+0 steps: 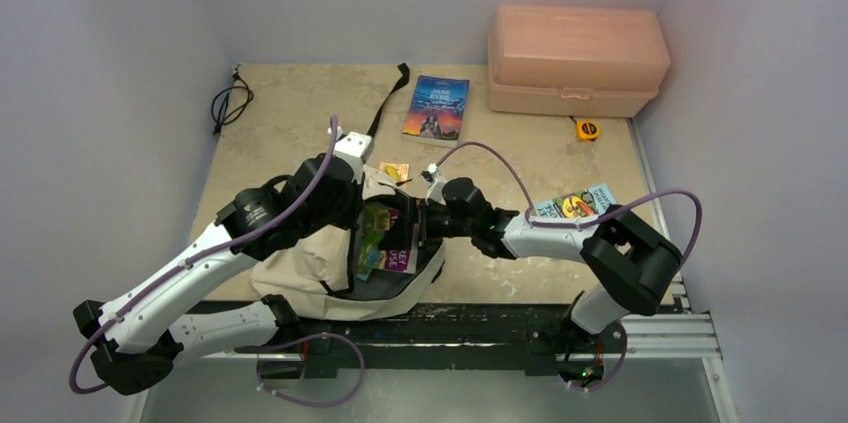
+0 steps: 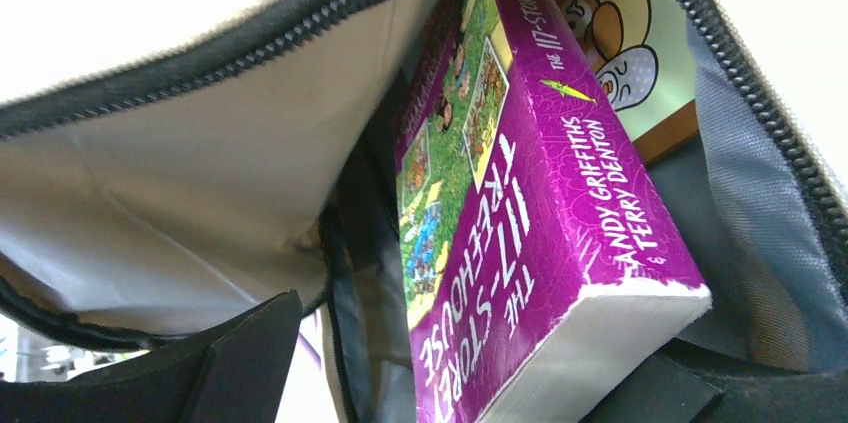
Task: Pack the student bag
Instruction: Place the book in the student bag.
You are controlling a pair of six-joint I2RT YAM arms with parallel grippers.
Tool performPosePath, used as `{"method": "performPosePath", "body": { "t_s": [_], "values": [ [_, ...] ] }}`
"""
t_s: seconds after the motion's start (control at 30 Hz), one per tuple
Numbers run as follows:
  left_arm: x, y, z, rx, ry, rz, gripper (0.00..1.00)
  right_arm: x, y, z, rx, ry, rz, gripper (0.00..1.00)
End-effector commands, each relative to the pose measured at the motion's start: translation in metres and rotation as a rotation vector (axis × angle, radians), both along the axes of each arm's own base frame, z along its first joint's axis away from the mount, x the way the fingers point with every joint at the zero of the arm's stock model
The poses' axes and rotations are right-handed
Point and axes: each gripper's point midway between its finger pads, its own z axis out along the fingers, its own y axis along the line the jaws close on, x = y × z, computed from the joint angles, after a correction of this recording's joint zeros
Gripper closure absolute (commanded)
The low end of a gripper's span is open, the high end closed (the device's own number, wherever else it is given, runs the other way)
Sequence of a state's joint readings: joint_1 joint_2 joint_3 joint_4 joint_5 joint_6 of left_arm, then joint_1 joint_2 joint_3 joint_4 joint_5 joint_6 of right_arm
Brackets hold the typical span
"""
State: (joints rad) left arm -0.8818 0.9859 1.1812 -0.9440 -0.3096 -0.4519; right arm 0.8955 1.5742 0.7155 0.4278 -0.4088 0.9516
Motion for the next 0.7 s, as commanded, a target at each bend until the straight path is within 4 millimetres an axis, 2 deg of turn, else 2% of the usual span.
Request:
{"method": "performPosePath", "body": {
  "t_s": [0.0, 0.2, 0.27, 0.33, 0.37, 0.4, 0.47, 0.5, 0.53, 0.57, 0.67],
  "values": [
    [0.003, -0.005, 0.017, -0.089, -0.045, 0.017, 1.00, -0.007, -0.022, -0.022, -0.111, -0.052, 0.022, 0.01],
    [0.001, -0.011, 0.010, -0.091, -0.018, -0.005, 1.00, -0.011, -0.028, -0.025, -0.122, -0.025, 0.001, 0.10],
    [0.000, -0.014, 0.007, -0.094, -0.007, -0.012, 1.00, -0.006, -0.023, -0.016, -0.098, -0.056, -0.012, 0.10],
    [0.001, -0.019, 0.007, -0.111, -0.002, -0.018, 1.00, 0.002, -0.003, 0.004, -0.012, -0.062, -0.024, 0.36],
    [0.001, -0.021, 0.007, -0.120, 0.002, -0.021, 1.00, 0.004, 0.011, 0.016, 0.028, -0.061, -0.012, 0.41],
    [0.001, -0.024, 0.007, -0.131, 0.007, -0.022, 1.00, 0.007, 0.031, 0.035, 0.071, -0.082, 0.008, 0.42],
    [0.001, -0.028, 0.009, -0.150, 0.009, -0.022, 1.00, 0.016, 0.049, 0.050, 0.065, -0.098, -0.010, 0.35],
    [0.001, -0.028, 0.010, -0.155, 0.009, -0.021, 1.00, 0.021, 0.050, 0.055, 0.056, -0.102, -0.028, 0.33],
    [0.000, -0.028, 0.010, -0.159, 0.011, -0.020, 1.00, 0.022, 0.045, 0.055, 0.033, -0.113, -0.042, 0.26],
    [0.000, -0.027, 0.010, -0.159, 0.011, -0.018, 1.00, 0.024, 0.036, 0.048, -0.012, -0.130, -0.068, 0.20],
    [-0.001, -0.024, 0.007, -0.153, 0.010, -0.012, 1.00, 0.010, 0.014, 0.026, -0.076, -0.111, -0.050, 0.13]
  ]
}}
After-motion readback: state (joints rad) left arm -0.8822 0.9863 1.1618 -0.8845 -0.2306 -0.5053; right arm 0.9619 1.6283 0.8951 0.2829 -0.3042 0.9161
